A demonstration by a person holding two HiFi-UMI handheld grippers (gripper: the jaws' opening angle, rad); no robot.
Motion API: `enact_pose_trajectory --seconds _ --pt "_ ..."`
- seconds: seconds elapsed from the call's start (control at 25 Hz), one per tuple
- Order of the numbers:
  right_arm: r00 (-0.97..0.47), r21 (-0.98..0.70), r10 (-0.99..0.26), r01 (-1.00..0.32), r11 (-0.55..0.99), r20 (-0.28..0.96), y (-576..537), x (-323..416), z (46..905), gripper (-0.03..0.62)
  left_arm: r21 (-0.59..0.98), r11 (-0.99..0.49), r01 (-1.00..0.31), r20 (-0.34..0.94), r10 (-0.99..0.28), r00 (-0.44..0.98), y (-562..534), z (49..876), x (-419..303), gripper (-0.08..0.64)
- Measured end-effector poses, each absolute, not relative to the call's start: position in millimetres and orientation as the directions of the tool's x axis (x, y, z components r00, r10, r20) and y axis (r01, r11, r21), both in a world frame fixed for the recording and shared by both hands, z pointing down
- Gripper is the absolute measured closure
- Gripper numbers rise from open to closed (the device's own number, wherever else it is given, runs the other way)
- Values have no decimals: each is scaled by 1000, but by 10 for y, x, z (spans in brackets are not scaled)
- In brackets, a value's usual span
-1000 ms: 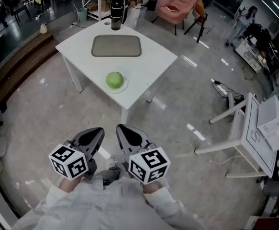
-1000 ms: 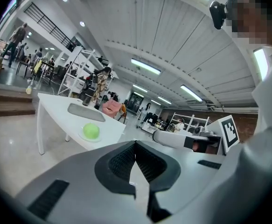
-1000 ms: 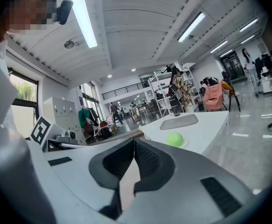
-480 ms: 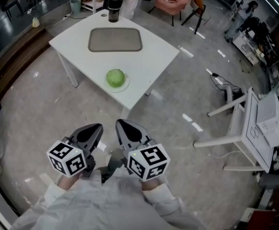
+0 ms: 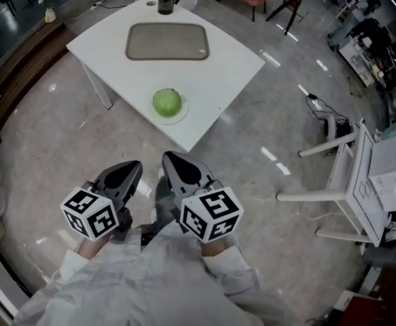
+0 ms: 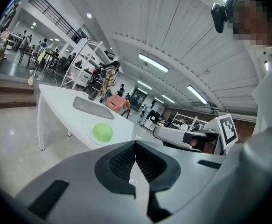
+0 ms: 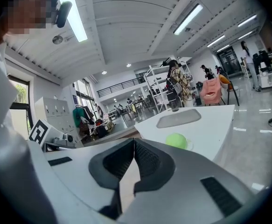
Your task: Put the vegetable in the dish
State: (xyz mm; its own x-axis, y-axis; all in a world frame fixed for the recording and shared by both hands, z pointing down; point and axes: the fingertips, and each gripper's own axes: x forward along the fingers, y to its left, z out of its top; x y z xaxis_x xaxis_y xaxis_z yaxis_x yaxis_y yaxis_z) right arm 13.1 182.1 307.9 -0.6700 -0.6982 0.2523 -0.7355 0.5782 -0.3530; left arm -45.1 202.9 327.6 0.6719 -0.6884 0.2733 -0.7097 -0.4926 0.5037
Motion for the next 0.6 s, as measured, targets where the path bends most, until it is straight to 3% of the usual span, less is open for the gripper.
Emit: enact_pose_trajectory --seconds 0.6 --pt "-657 -386 -696 -745 544 289 306 407 3229 578 495 -466 -733 323 -685 653 535 3385 -311 552"
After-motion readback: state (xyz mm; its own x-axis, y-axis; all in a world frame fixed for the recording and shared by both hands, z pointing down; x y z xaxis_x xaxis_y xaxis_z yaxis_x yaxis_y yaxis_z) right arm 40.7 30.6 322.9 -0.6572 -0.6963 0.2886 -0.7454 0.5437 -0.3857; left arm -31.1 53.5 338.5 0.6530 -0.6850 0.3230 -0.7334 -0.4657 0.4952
